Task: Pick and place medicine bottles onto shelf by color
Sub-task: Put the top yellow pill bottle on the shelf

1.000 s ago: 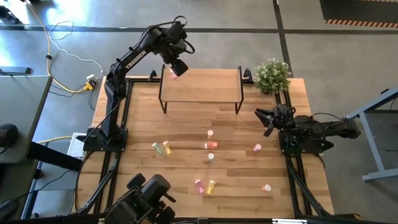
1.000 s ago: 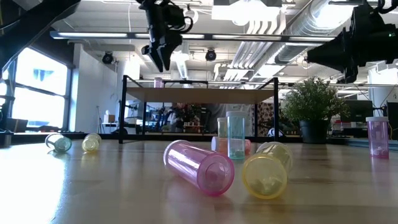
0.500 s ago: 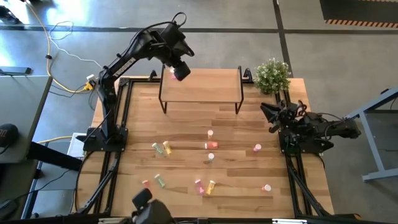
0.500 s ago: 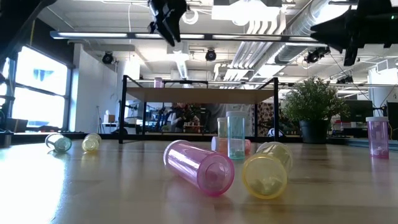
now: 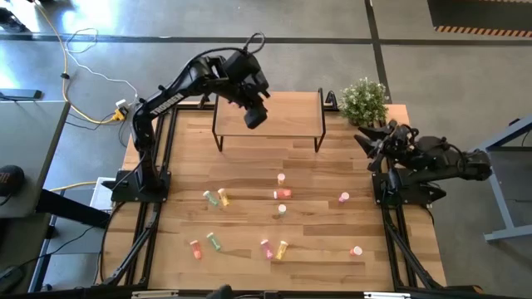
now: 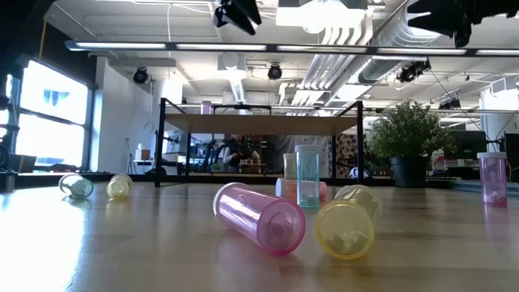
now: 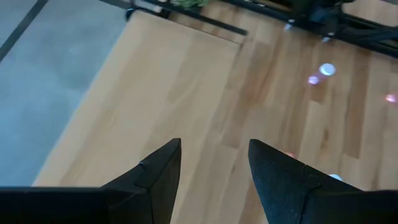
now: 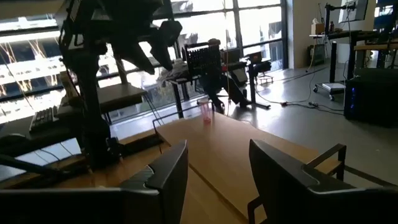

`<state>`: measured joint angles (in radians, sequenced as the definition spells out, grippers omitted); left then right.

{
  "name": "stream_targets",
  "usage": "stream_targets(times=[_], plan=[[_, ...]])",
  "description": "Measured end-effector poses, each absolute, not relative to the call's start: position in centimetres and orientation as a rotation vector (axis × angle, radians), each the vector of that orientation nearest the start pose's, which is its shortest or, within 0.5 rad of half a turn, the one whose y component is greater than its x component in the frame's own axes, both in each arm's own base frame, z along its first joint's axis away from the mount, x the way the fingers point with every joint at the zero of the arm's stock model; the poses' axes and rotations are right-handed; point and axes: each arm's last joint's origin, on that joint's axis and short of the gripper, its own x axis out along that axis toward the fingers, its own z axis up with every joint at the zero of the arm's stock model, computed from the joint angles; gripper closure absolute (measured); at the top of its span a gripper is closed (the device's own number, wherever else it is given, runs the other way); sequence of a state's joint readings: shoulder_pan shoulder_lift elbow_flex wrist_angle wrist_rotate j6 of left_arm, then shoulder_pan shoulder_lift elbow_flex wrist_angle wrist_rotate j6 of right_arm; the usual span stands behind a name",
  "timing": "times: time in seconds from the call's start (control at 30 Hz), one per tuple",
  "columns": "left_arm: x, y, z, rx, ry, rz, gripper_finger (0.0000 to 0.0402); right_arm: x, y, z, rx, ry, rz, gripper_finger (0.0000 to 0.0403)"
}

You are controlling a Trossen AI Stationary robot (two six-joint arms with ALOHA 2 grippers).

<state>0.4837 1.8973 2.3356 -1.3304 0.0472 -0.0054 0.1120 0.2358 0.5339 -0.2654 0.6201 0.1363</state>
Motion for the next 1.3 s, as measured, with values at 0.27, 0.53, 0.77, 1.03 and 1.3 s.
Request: stream_targets(times=[0.27, 0.53, 0.77, 1.03, 1.3], plan=[[33.7, 13.2, 43.6, -0.197, 0.877, 0.349, 0.0225, 8.0, -0.7, 32.5, 0.139, 0.066, -0.487, 0.0235], [35.1, 10.4, 43.9, -0.189, 0.825, 0.293, 0.0225, 8.8, -0.6, 34.9, 0.103, 0.159, -0.496, 0.0235], [35.8, 8.4, 41.3, -0.206, 0.921, 0.335, 0.0225, 8.9, -0.6, 36.2, 0.098, 0.171, -0.5, 0.0235], [34.7, 6.0, 38.1, -0.254, 0.868, 0.312, 0.0226, 8.9, -0.6, 36.3, 0.124, 0.164, -0.497, 0.0235], [30.9, 5.1, 35.9, -0.337, 0.678, 0.328, 0.0226, 10.0, -0.5, 36.0, 0.134, 0.192, -0.485, 0.0235]])
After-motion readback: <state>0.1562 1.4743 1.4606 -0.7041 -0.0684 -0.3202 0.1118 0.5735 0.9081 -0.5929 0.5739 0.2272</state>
